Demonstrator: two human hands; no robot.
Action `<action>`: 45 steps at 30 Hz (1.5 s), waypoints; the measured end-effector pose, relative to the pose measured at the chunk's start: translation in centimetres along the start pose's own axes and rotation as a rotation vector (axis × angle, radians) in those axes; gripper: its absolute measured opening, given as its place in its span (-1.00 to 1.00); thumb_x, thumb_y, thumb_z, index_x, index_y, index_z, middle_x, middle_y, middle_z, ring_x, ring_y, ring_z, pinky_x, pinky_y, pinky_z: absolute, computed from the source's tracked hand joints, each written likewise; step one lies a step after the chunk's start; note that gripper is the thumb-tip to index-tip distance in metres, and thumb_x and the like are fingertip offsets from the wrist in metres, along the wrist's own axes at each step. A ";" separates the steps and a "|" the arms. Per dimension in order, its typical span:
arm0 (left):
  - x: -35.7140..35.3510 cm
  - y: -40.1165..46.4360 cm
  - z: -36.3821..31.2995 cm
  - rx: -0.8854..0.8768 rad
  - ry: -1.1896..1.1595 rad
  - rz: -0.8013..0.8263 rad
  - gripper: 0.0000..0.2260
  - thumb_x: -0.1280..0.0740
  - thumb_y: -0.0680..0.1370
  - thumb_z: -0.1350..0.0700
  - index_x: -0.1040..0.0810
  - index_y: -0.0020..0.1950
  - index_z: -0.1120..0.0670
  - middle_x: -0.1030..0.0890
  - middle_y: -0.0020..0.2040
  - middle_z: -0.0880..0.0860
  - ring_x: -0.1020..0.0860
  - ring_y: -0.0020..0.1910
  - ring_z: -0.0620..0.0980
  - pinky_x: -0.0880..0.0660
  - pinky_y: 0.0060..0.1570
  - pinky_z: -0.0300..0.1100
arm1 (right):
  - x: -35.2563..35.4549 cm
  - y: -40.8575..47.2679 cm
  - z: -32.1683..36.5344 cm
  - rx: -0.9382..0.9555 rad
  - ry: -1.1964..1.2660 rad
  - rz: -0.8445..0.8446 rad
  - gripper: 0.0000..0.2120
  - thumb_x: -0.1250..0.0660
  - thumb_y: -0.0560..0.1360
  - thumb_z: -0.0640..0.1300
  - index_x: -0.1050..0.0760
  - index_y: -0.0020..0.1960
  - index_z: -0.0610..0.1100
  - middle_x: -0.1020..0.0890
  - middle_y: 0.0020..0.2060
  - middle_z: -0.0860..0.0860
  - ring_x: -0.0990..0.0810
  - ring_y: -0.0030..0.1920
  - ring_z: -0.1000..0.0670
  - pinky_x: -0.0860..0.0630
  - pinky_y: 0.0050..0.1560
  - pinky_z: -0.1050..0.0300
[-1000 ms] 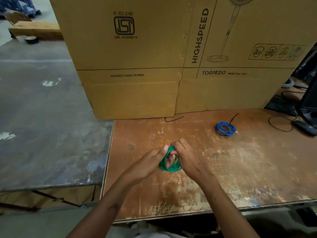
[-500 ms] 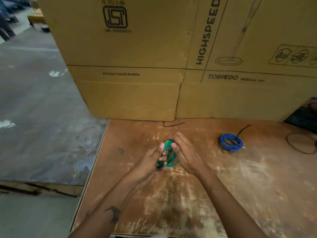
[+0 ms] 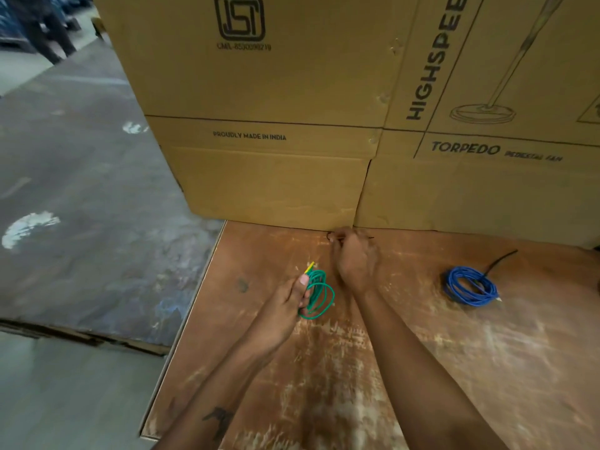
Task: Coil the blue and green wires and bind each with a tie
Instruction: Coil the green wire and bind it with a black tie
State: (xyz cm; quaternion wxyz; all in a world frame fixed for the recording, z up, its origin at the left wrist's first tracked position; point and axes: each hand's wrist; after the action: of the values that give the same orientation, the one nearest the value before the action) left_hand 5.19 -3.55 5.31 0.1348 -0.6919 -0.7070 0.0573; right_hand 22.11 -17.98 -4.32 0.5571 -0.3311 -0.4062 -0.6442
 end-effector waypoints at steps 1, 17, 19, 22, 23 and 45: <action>0.2 0.1 0.0 0.011 -0.014 -0.006 -0.69 -0.10 0.73 -0.03 -0.40 -0.16 0.03 -0.31 -0.31 -0.07 -0.32 -0.23 -0.04 -0.32 -0.26 -0.29 | -0.1 0.0 0.0 0.006 -0.007 -0.020 -0.83 -0.34 0.55 0.10 -0.66 0.07 0.12 -0.70 0.04 0.04 -0.67 0.08 -0.14 -0.57 0.10 -0.04; 0.7 0.7 -1.4 -0.042 -0.032 -0.035 -0.66 -0.06 0.74 -0.07 -0.41 -0.13 0.07 -0.33 -0.37 -0.13 -0.33 -0.31 -0.09 -0.31 -0.27 -0.23 | 12.4 -11.3 2.8 0.286 0.260 -0.069 -0.94 -0.29 0.70 -0.06 -0.52 0.12 0.00 -0.68 0.01 0.13 -0.64 -0.02 0.04 -0.28 0.11 -0.02; 0.8 0.6 -1.2 -0.081 -0.006 -0.058 -0.64 -0.06 0.74 -0.09 -0.41 -0.15 0.05 -0.34 -0.37 -0.13 -0.33 -0.31 -0.06 -0.29 -0.26 -0.14 | 14.2 -13.6 3.3 0.346 0.342 -0.012 -0.90 -0.29 0.71 -0.12 -0.57 0.15 -0.06 -0.61 -0.01 0.08 -0.61 -0.04 0.03 -0.46 0.03 0.06; 0.7 0.3 -1.0 -0.118 0.024 -0.080 -0.63 -0.06 0.73 -0.12 -0.42 -0.18 0.00 -0.40 -0.38 -0.17 -0.35 -0.34 -0.11 -0.29 -0.26 -0.12 | 14.9 -16.0 3.9 0.380 0.345 0.065 -0.86 -0.32 0.69 -0.19 -0.65 0.18 -0.11 -0.57 -0.01 0.03 -0.60 -0.04 0.04 -0.53 -0.01 0.13; 0.6 0.1 -1.1 -0.130 0.031 -0.084 -0.64 -0.06 0.73 -0.11 -0.43 -0.17 -0.02 -0.42 -0.39 -0.18 -0.36 -0.36 -0.15 -0.29 -0.26 -0.14 | 14.8 -16.4 4.1 0.359 0.336 0.072 -0.86 -0.34 0.68 -0.19 -0.66 0.17 -0.10 -0.59 -0.02 0.03 -0.62 -0.03 0.04 -0.55 0.00 0.11; 1.5 -5.2 -2.1 -0.506 0.499 0.014 -0.65 -0.03 0.75 -0.08 -0.54 0.22 0.04 -0.64 0.05 -0.06 -0.60 0.03 -0.06 -0.53 0.05 -0.03 | 16.5 -21.1 9.7 -0.116 0.444 -0.083 -0.65 -0.40 0.62 -0.18 -0.36 0.28 0.09 -0.72 -0.15 0.26 -0.68 -0.09 0.23 -0.59 -0.07 0.13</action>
State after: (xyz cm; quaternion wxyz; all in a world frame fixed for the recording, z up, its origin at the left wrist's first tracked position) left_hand 0.75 -2.42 8.85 0.1270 -0.7010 -0.6394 -0.2894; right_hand -1.56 -15.73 11.29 0.5860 -0.1958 -0.2490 -0.7458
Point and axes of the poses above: each hand's wrist, its own y-axis towards the middle knuckle, its own x-axis out of the back of the hand, z = x × y
